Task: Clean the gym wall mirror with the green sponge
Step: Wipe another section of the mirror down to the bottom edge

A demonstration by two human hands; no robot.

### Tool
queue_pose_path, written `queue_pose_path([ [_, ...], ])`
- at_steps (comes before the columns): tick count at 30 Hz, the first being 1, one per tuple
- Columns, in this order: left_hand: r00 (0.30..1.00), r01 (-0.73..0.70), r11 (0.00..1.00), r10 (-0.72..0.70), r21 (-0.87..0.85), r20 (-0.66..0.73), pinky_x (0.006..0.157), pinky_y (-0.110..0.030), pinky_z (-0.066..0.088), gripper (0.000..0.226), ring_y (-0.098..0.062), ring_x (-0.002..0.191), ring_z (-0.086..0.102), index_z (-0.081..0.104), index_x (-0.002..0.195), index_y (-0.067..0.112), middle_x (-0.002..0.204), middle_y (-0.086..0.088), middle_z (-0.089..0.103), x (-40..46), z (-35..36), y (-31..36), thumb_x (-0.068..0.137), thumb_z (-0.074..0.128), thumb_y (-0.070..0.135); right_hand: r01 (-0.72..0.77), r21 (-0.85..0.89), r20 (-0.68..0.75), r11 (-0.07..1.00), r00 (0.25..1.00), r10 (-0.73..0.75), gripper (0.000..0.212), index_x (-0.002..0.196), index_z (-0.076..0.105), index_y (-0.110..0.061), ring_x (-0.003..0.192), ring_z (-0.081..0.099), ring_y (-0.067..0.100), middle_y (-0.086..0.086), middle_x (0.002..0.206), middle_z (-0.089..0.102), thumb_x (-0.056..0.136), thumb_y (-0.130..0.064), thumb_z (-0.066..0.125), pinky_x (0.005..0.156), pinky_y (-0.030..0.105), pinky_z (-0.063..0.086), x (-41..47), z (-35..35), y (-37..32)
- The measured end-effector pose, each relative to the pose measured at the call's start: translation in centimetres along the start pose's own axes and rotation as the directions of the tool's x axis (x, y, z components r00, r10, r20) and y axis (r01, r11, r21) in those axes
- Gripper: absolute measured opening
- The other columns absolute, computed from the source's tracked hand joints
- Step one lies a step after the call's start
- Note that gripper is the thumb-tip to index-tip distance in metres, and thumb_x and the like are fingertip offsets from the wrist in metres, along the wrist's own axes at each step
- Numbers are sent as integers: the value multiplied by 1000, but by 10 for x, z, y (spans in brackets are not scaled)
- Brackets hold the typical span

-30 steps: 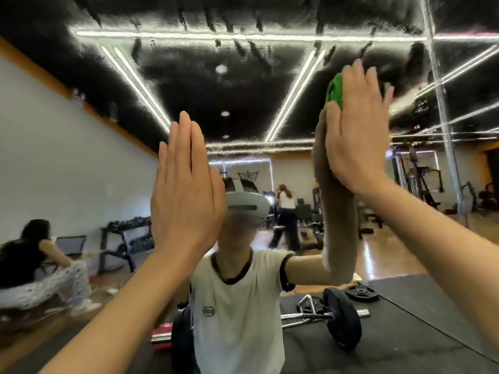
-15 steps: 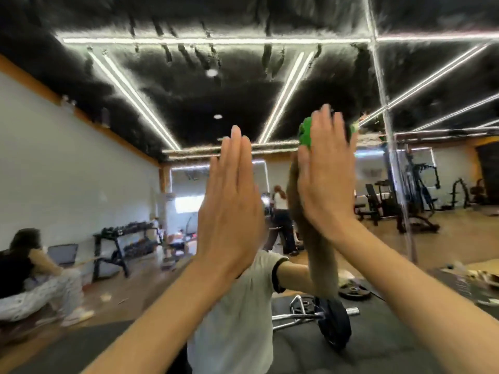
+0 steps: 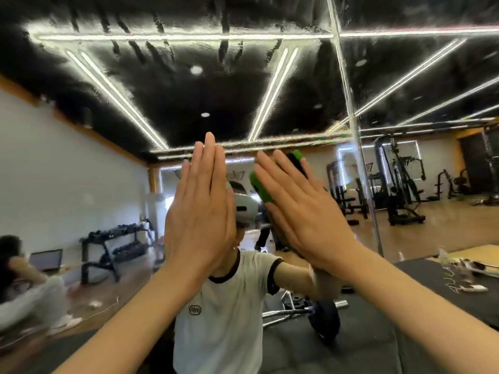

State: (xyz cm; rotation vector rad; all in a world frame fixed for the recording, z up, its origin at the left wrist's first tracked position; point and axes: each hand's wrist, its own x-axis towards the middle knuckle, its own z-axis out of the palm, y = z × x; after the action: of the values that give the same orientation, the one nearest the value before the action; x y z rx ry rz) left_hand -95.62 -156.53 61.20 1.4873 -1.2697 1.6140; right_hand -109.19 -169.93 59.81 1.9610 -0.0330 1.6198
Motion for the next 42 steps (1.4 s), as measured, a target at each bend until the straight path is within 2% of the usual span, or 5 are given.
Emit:
queue_pose_path([
  [11,1000,-14,1000,13,27,11,128,-36,1,61,-20,157,-4,7,161,4,170,-10,1,-1,3,-2,106,25,23,-257,38,-15,966,966,257,55,157,26,-5,154,13,31,13,165,24,107,-26,31,124,42,2,100,-38,105],
  [19,1000,0,1000,-1,24,24,128,-36,-2,63,-19,157,-5,7,162,4,171,-9,-1,-1,2,-2,105,26,23,-81,-35,60,996,995,83,54,156,27,-5,155,14,26,11,165,23,107,-26,34,127,45,7,-71,-26,41],
  [27,999,16,998,-18,54,28,126,-29,-8,63,-19,157,-6,6,162,6,171,-8,-1,-1,1,-1,105,25,25,-271,42,-26,962,962,272,54,156,27,-2,154,15,32,16,163,26,108,-27,27,123,37,-1,61,-31,93],
  [36,1000,19,997,-21,70,16,126,-29,-8,63,-22,157,-2,7,162,4,170,-11,1,0,-1,1,107,35,18,-153,-71,88,986,983,159,53,158,18,-10,156,7,22,6,165,18,109,-31,24,127,40,-1,-124,-27,18],
  [42,1000,24,997,-25,66,15,127,-32,-5,63,-23,157,-2,7,161,4,170,-11,2,-1,0,2,107,36,16,-250,-64,-1,966,968,250,57,157,23,-4,154,13,29,15,165,21,106,-29,25,125,36,-5,14,-32,84],
])
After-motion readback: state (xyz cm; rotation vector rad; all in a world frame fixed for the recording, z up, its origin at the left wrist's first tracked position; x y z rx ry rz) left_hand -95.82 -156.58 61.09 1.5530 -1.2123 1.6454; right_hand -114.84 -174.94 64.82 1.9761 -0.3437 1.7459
